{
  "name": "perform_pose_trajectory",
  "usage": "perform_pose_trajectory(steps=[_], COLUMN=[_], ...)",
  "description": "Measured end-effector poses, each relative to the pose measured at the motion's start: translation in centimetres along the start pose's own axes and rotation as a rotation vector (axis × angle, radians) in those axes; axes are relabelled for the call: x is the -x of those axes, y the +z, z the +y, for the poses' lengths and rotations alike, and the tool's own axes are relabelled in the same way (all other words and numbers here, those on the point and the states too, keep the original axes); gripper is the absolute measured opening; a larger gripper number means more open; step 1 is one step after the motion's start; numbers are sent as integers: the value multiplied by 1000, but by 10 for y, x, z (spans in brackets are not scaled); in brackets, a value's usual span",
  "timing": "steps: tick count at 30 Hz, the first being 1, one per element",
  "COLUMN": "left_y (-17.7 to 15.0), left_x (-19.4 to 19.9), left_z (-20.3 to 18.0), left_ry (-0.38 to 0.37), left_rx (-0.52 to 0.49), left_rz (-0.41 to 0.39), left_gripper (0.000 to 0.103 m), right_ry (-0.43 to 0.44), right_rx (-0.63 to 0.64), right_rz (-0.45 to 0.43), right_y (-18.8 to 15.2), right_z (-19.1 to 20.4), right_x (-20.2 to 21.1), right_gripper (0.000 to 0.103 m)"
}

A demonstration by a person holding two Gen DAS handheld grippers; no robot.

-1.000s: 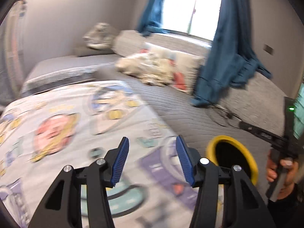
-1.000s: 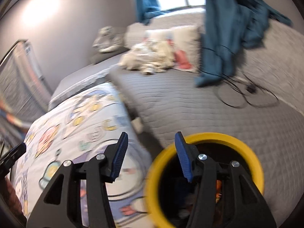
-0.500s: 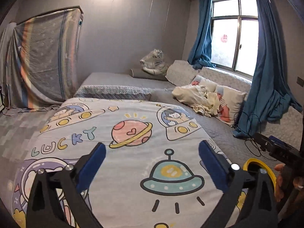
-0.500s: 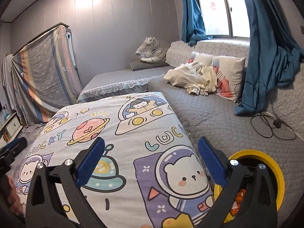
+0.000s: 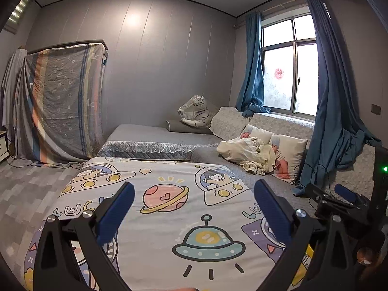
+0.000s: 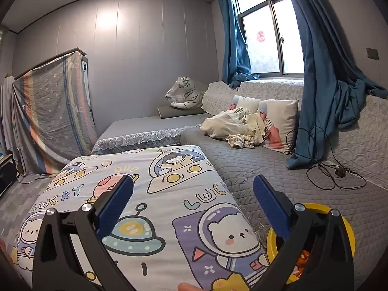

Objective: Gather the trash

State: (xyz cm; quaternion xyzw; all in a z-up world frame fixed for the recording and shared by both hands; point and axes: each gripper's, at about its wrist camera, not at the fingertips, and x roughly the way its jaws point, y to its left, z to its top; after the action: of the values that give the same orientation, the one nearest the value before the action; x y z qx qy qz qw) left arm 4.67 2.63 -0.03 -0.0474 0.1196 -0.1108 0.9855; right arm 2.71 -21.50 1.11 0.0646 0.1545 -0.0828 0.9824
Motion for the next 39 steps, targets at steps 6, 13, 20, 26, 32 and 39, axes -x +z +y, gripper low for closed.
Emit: perform_pose_trajectory(steps=[6,13,20,26,32,39], left_y=[3,1,1,1,1,0], left_x=[9,10,12,13,13,12], left_z=[-6,-10,-10,-10,-8,-7], left_ry=[-13,2,14,15,14,12], left_rx=[29,32,19,21,20,24], left_rz=[-28,-42,-61,-60,-55,-49], left_gripper=[95,95,95,95,95,95], right_ry=[-4,-10,-10,-13,-15,-14], right_rx=[5,5,0,-1,-8,-8], right_rz=[-39,-46,-36,-36,-32,-23], right_y=[-1,-2,-4,-5,-7,-9], right_z=[4,3,3,3,2,4], right_x=[16,19,16,15,13,10], right_gripper=[95,95,95,95,95,95])
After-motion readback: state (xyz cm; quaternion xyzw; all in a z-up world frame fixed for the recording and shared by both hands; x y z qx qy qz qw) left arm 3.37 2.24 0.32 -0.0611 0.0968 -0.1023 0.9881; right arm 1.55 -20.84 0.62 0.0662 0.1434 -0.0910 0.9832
